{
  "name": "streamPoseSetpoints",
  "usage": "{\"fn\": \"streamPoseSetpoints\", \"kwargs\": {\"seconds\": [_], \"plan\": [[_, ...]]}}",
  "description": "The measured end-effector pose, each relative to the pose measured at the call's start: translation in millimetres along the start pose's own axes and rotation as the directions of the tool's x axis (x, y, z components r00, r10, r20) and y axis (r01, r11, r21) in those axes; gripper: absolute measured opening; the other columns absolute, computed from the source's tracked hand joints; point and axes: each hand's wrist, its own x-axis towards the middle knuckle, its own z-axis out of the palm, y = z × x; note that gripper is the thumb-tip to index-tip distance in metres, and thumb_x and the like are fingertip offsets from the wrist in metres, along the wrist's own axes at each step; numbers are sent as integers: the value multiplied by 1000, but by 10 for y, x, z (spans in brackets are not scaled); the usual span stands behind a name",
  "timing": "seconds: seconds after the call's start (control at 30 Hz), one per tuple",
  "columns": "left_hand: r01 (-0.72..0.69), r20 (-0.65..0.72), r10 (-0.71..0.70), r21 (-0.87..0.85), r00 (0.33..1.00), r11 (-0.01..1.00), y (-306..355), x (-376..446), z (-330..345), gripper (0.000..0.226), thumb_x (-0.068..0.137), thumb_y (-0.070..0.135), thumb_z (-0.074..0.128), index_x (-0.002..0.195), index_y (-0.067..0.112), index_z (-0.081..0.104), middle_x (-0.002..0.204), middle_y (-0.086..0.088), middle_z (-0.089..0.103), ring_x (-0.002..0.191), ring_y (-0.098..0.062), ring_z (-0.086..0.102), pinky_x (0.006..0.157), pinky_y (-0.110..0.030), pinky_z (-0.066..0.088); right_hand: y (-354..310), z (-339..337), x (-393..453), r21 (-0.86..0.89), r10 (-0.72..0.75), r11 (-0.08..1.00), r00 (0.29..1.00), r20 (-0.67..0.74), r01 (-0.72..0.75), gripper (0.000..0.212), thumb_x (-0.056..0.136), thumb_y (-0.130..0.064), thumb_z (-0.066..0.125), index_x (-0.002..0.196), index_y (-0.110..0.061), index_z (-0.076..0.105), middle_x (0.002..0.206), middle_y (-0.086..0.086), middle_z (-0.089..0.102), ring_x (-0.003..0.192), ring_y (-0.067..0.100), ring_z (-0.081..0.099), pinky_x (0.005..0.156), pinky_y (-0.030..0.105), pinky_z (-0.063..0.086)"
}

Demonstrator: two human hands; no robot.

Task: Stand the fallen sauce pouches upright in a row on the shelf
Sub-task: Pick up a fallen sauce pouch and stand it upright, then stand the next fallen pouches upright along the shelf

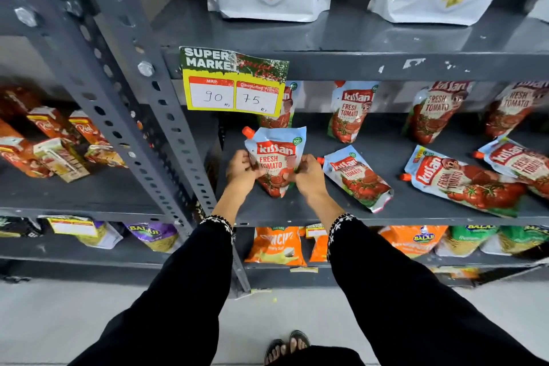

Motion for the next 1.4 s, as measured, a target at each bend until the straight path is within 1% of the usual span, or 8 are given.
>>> {"fn": "streamPoseSetpoints", "kwargs": {"seconds": [0.2,0.4,0.57,0.7,0.97,1.1,1.2,1.4], "plan": [[-4,-15,3,-57,1000,998,-43,-56,17,46,78,-15,64,119,-5,48,127,-21,59,120,-29,56,92,-30,47,43,31,-4,-55,-29,998,999,-23,28,44,69,16,64,71,-24,45,102,18,68,101,29,65,91,49,54],[44,-32,-47,-81,998,996,-159,-140,91,56,80,-13,62,131,0,42,137,-17,52,129,-27,49,108,-39,43,7,-35,-78,-98,16,995,999,36,-12,51,69,15,66,116,-1,52,121,18,63,111,27,59,98,44,51],[136,-215,-153,-88,965,987,-262,-309,285,79,75,5,76,141,-1,35,146,-18,43,135,-28,43,114,-40,35,28,-290,-139,-119,18,993,1000,17,-16,58,76,14,65,129,0,47,132,19,55,125,30,51,101,38,45],[192,-356,-223,-122,908,974,-270,-509,528,59,70,5,78,121,-7,52,128,-24,56,120,-36,54,101,-40,45,13,-521,-156,-150,-48,988,998,-42,41,50,78,10,63,126,0,52,131,17,58,124,27,53,101,31,43],[237,-130,-249,-99,960,966,-67,-746,1357,47,83,17,69,123,-4,54,126,-19,60,117,-31,57,95,-32,45,77,-1379,-93,-323,-112,946,970,-217,37,32,87,-3,54,118,-2,60,124,18,64,116,33,59,97,34,46],[276,-42,-281,-93,959,957,-22,-747,1736,18,84,18,68,78,3,61,83,-17,61,82,-31,57,67,-33,44,282,-1799,82,-443,18,893,989,-149,-83,37,91,-17,52,123,1,55,130,20,59,121,35,55,97,37,45],[333,-47,-340,-109,939,936,-15,-704,1977,46,82,18,69,47,12,41,52,-7,41,49,-25,39,54,-28,36,411,-1999,259,-415,155,895,986,-56,-164,40,93,-24,52,126,-2,55,134,19,57,121,32,55,98,37,43],[413,-5,-423,-207,906,887,57,-658,2153,20,81,4,69,67,5,55,77,-11,58,82,-27,55,71,-35,48,395,-2138,448,-47,434,901,895,99,-432,13,85,-11,65,89,-12,52,80,7,57,65,17,53,56,28,46]]}}
